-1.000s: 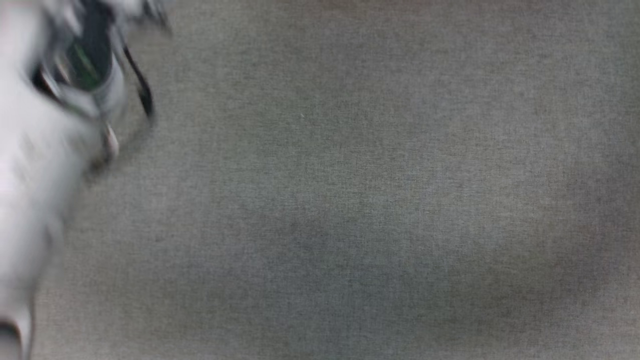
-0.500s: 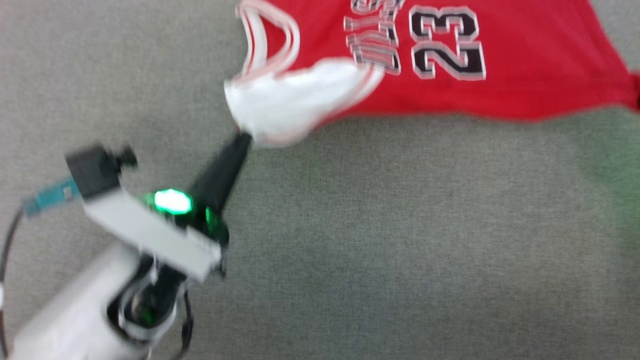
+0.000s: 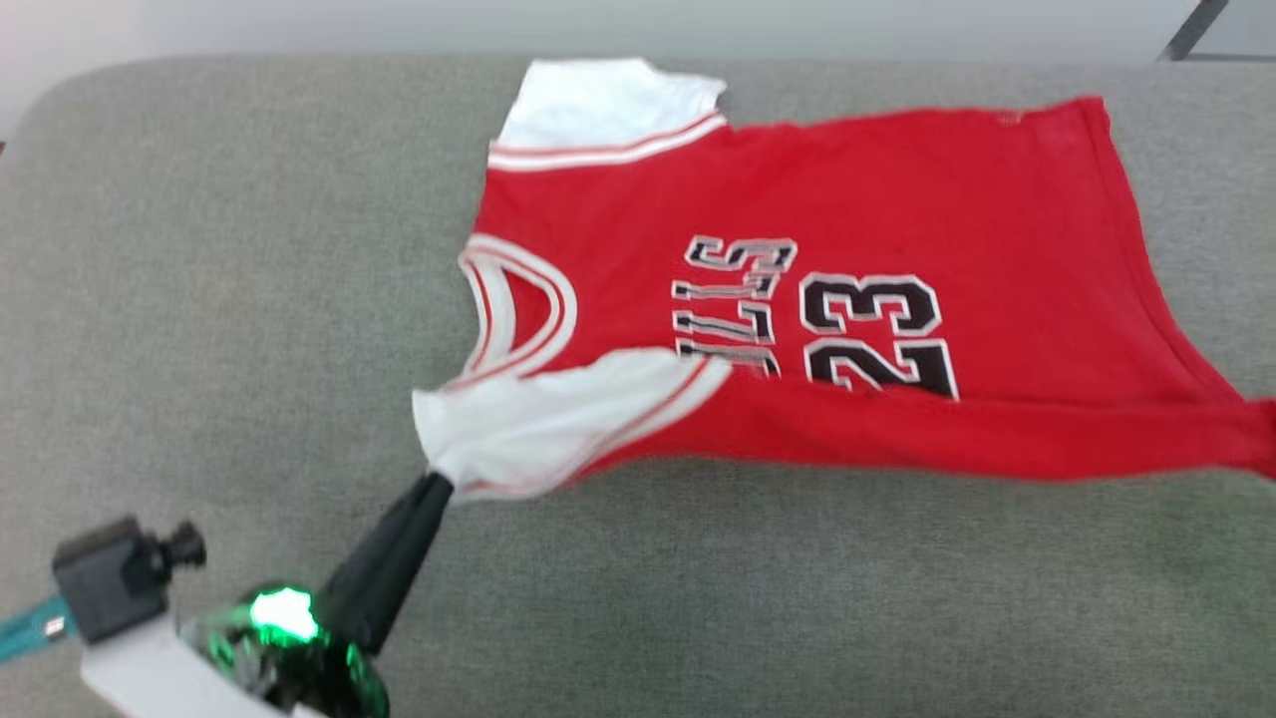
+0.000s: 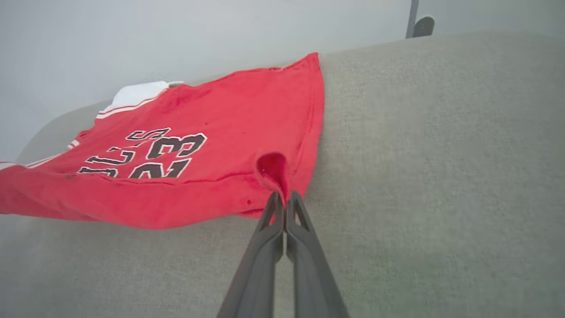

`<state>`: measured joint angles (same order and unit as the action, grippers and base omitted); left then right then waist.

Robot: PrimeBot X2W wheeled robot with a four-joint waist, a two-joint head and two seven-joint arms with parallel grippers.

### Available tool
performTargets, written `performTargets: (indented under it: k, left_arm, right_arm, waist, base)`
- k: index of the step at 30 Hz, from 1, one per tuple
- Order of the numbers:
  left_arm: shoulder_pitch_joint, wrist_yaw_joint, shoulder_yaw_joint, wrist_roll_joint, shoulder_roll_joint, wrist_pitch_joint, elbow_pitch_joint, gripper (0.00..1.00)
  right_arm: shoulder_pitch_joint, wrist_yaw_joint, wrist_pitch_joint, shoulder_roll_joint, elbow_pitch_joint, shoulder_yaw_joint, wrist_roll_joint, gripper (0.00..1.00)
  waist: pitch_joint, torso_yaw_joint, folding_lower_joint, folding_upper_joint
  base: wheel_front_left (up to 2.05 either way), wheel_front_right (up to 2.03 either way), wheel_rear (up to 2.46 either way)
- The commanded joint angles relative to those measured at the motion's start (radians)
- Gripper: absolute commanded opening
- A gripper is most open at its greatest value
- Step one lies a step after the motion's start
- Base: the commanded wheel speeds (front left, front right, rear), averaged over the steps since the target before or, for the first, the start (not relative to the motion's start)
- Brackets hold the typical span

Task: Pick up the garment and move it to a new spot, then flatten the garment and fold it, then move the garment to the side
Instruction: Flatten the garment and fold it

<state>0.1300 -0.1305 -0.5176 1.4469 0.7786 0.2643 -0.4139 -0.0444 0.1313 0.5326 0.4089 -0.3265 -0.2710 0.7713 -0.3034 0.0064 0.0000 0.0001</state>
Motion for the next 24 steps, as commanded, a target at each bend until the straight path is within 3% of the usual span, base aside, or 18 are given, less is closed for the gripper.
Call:
performTargets:
  k: [1, 5, 9, 17, 24]
  left_arm:
    - [-0.035, 0.001, 0.012, -0.014, 0.004, -0.001, -0.018, 0.0]
    - [-0.078, 0.001, 0.032, -0.04, 0.002, -0.001, -0.042, 0.0]
    - [-0.014, 0.001, 0.013, -0.043, -0.012, -0.001, -0.017, 0.0]
    - [0.245, 0.001, -0.077, -0.05, -0.064, -0.022, 0.174, 0.0]
    - [0.378, 0.001, -0.147, -0.08, -0.099, -0.011, 0.36, 0.0]
  right_arm:
    - [-0.028, -0.001, 0.015, -0.02, -0.027, -0.03, 0.003, 0.0]
    - [-0.055, -0.001, 0.061, -0.056, -0.084, -0.08, 0.006, 0.0]
    - [0.006, -0.001, 0.09, -0.061, -0.065, -0.085, 0.011, 0.0]
    - [0.209, -0.001, 0.125, -0.021, 0.096, 0.001, -0.015, 0.0]
    - [0.3, -0.001, 0.074, -0.003, 0.255, 0.045, -0.036, 0.0]
  waist:
    - [0.011, -0.005, 0.0, -0.0001]
    - [0.012, -0.006, 0.0, -0.0001]
    - [0.005, -0.003, 0.0, -0.0001]
    - [-0.043, 0.004, 0.0, -0.0001]
    - [-0.092, 0.011, 0.0, -0.0001]
  base:
    - [0.0, 0.0, 0.0]
    - [0.0, 0.0, 0.0]
    - [0.0, 0.0, 0.0]
    - [0.0, 0.0, 0.0]
    - [0.0, 0.0, 0.0]
